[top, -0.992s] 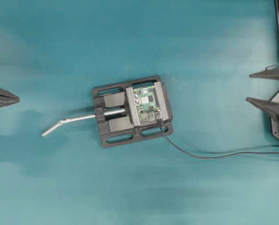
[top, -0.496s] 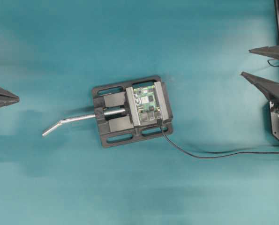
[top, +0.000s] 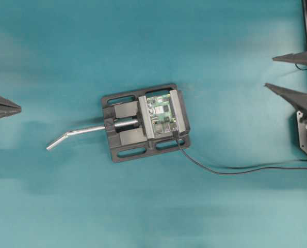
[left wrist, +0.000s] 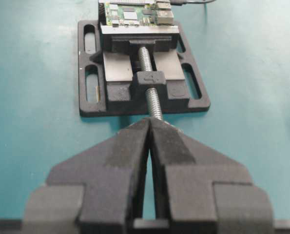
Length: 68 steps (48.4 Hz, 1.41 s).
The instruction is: Insert the USB into the fixed PCB.
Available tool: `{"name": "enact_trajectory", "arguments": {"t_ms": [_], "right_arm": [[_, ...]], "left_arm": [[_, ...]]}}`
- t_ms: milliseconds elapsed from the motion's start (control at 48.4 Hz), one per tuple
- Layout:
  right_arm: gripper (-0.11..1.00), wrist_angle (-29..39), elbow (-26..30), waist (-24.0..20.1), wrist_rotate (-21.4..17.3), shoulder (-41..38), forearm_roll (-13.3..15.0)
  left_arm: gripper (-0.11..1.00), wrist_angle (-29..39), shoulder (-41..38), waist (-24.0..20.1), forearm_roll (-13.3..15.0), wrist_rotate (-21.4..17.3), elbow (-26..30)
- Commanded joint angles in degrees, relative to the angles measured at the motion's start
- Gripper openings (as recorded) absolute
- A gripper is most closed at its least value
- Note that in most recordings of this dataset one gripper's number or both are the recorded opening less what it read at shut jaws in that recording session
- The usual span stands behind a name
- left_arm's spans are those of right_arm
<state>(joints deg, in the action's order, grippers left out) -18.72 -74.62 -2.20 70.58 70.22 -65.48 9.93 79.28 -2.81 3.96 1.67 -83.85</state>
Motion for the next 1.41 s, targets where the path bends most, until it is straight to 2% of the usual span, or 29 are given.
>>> {"name": "enact_trajectory", "arguments": {"t_ms": [0, 227, 723, 889, 1116, 1261, 1385], "right_arm": [[0.70, 0.3, -0.6, 0.4, 0.0, 1.2, 0.3], [0.70, 0.4, -3.9, 0.5, -0.2, 5.9, 0.3], [0.70, 0.4, -6.6, 0.5, -0.3, 9.1, 0.3], [0.70, 0.0, -7.2, 0.4, -1.3, 9.2, 0.3], [0.77, -1.4, -7.6, 0.6, -1.1, 8.2, 0.4], [0.77, -5.4, -8.9, 1.1, -1.1, 7.8, 0.4], [0.77, -5.7, -9.5, 1.1, -1.1, 7.9, 0.4]], "left_arm": [[0.01, -0.3, -0.4, 0.1, -0.2, 0.2, 1.3], [0.01, -0.3, -0.4, 0.1, -0.2, 0.2, 1.3], [0.01, -0.3, -0.4, 0.1, -0.2, 0.2, 1.3], [0.01, -0.3, -0.4, 0.1, -0.2, 0.2, 1.3], [0.01, -0.3, -0.4, 0.2, -0.2, 0.2, 1.3], [0.01, -0.3, -0.4, 0.1, -0.2, 0.2, 1.3], [0.01, -0.3, -0.4, 0.1, -0.2, 0.2, 1.3]]}}
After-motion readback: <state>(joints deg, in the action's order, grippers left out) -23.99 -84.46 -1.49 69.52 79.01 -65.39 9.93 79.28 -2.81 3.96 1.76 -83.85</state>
